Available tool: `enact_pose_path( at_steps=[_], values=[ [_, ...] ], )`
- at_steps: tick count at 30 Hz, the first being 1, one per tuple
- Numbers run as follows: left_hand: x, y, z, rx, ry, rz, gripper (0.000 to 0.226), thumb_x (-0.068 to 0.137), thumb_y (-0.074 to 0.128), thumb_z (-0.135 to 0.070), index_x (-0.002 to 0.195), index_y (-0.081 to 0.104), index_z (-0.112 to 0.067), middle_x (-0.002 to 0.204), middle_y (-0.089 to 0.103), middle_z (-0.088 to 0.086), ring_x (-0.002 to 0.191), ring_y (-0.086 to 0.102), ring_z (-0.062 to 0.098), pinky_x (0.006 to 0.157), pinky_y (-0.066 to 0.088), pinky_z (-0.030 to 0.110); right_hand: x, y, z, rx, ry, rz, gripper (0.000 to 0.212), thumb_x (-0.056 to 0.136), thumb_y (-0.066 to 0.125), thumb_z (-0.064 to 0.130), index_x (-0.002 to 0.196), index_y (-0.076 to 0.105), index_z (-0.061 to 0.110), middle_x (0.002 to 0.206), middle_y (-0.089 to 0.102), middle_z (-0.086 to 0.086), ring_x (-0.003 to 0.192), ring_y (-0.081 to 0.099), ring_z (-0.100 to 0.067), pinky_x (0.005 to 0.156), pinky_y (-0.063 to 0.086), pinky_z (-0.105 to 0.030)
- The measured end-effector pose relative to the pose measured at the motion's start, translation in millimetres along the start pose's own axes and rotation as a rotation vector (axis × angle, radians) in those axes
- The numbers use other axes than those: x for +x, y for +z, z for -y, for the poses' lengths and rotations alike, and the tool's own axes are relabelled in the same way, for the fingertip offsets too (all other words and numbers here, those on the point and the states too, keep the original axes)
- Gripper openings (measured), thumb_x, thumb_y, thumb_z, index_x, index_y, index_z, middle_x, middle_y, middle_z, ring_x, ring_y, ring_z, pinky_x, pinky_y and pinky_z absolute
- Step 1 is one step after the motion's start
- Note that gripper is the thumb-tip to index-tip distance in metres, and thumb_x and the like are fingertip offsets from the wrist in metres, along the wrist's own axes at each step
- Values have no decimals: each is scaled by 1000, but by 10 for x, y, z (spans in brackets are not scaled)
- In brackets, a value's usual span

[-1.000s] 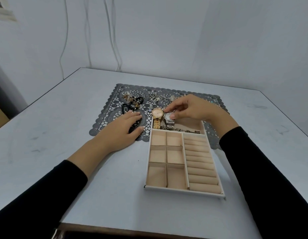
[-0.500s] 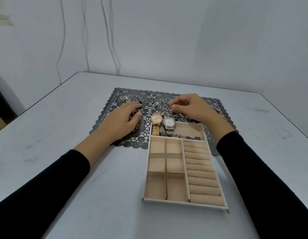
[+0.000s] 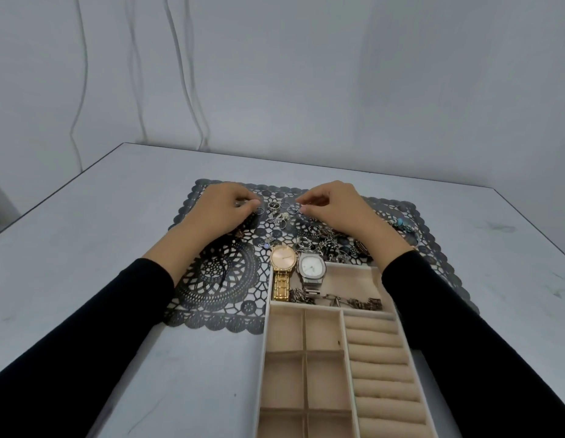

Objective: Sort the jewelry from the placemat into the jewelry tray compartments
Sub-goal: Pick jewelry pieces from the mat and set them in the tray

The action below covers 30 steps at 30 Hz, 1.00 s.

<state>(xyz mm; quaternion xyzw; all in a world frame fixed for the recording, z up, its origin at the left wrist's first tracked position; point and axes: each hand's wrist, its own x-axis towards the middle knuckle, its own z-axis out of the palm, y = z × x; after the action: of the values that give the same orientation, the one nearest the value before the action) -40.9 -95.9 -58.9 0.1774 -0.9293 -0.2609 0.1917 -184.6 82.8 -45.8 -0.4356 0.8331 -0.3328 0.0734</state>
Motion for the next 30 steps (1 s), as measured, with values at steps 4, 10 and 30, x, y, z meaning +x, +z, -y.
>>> enact_pose_path(
  at_steps=[4,10,30],
  values=[
    [168,-11,36,-23,-60,94,17,85,74,-33,101,77,-29,109,72,-6,105,62,11,94,46,27,143,30,-19,-29,0,38,23,84,73,25,107,74,22,104,71,3,91,61,-8,79,43,-20],
    [346,-85,128,-43,-100,201,19,73,84,-36,91,78,-37,93,74,-15,94,63,1,77,44,19,277,91,-53,-75,-15,101,21,82,76,24,103,76,24,104,72,2,93,62,-9,83,45,-19],
    [402,-95,119,39,31,305,9,80,80,-30,86,73,-30,86,72,-14,81,62,-6,67,38,12,279,94,-97,54,-54,55,17,75,81,11,89,77,20,75,72,2,66,61,-1,68,50,-11]
  ],
)
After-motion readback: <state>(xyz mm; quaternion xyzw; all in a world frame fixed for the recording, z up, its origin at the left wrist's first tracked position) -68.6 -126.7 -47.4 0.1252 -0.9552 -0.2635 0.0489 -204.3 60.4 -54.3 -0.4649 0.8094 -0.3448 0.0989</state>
